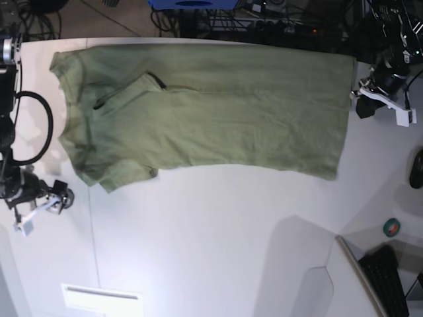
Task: Layout the t-shirt on the table in an organized manner, then fold the t-shirt properly
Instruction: 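Move the right gripper to the shirt's hem corner and grasp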
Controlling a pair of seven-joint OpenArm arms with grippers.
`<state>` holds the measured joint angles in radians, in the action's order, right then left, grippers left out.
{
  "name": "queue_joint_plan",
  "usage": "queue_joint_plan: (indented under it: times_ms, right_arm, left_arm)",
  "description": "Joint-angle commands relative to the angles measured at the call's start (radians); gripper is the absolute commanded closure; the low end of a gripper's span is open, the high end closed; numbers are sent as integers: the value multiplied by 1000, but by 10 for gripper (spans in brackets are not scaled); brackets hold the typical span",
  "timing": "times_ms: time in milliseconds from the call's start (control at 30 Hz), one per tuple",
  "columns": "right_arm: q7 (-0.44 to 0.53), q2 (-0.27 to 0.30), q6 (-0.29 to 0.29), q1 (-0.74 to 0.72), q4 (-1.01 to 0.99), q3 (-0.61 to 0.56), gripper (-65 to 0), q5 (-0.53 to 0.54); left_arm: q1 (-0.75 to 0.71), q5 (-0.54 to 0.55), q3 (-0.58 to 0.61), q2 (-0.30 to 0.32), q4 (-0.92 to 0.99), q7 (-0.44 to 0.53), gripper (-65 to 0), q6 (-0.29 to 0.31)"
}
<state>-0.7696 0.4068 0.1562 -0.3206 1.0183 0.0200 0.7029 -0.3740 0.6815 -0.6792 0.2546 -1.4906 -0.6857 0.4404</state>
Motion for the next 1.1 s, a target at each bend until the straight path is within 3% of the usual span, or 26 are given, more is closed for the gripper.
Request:
queue_joint_plan:
  times_ms: [0,167,367,567,967,1067]
  right_arm:
    - [26,14,6,-45,0,-36,-459,13]
    - [97,-1,3,-180,-195,-257,-459,13]
    - [226,-67,1,-329,-485,-446,-459,13]
    - [255,-127,1,-389,-594,-625,-459,13]
    - [273,-142,0,-360,-597,-650,-452,13]
    - [275,-144,0,-341,-597,-645,-311,14]
  left_arm:
    - [0,10,-23,19,-12,19,0,2]
    - [0,10,-52,50,-14,19,0,4]
    - [-6,10,-53,53,-14,19,0,4]
    - [-1,10,-53,53,-14,19,0,4]
    - [2,10,-53,53,-12,19,0,4]
    - [8,8,-49,55,-12,19,0,2]
